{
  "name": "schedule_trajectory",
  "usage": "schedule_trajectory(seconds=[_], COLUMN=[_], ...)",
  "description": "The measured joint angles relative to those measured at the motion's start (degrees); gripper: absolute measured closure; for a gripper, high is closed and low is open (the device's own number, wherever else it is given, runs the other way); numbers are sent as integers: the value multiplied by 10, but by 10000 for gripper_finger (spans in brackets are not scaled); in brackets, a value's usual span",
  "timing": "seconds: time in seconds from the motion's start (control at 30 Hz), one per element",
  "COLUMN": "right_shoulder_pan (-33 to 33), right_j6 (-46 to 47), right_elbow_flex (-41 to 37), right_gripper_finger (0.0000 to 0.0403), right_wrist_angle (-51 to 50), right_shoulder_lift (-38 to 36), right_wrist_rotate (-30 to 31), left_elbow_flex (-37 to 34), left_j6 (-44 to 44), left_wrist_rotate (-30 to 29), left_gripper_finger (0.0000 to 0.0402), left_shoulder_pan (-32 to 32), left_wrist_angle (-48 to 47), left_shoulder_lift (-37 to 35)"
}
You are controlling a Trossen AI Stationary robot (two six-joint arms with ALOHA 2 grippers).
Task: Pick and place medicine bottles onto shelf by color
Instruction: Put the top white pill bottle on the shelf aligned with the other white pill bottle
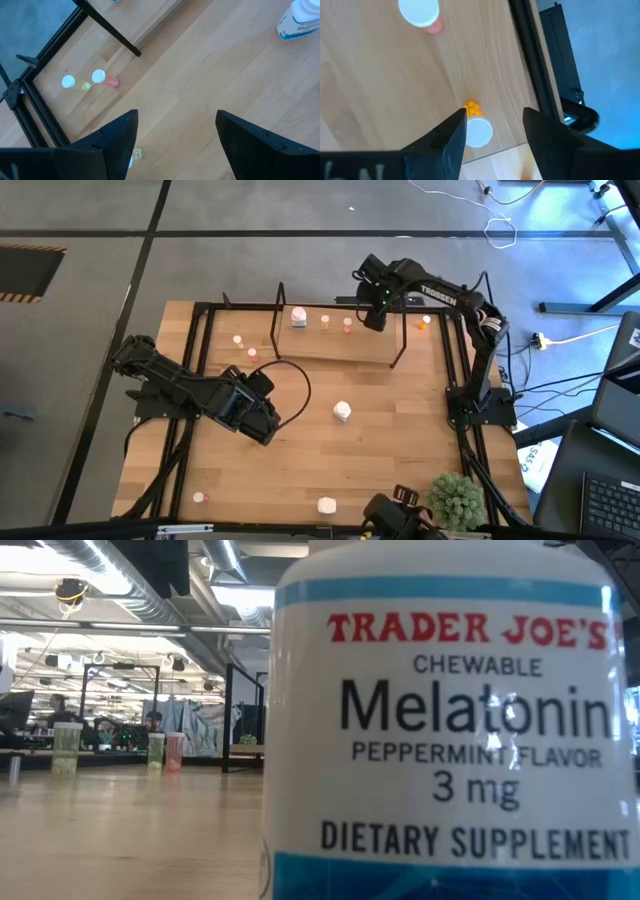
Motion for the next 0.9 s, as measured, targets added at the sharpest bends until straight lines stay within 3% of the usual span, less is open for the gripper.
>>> schedule_trajectory(seconds=[0.2,0.4,0.6,0.9], right_shoulder_pan=[11,59,120,247], right_j6=[0,-7,18,62], right_elbow_flex=[57,55,3,-137], right_gripper_finger=[205,205,205,205], right_wrist_angle=[-58,-65,-60,42], right_shoulder_lift=[-7,-67,-157,-286], right_wrist_rotate=[0,-3,-36,-46], left_elbow_flex=[0,0,0,0], left_j6=[0,0,3,-1], left_wrist_rotate=[0,4,26,30], left_gripper_finger=[139,139,139,139], left_shoulder_pan=[0,-1,-4,-43], left_wrist_angle=[0,-5,-10,-26], left_shoulder_lift=[0,0,0,0])
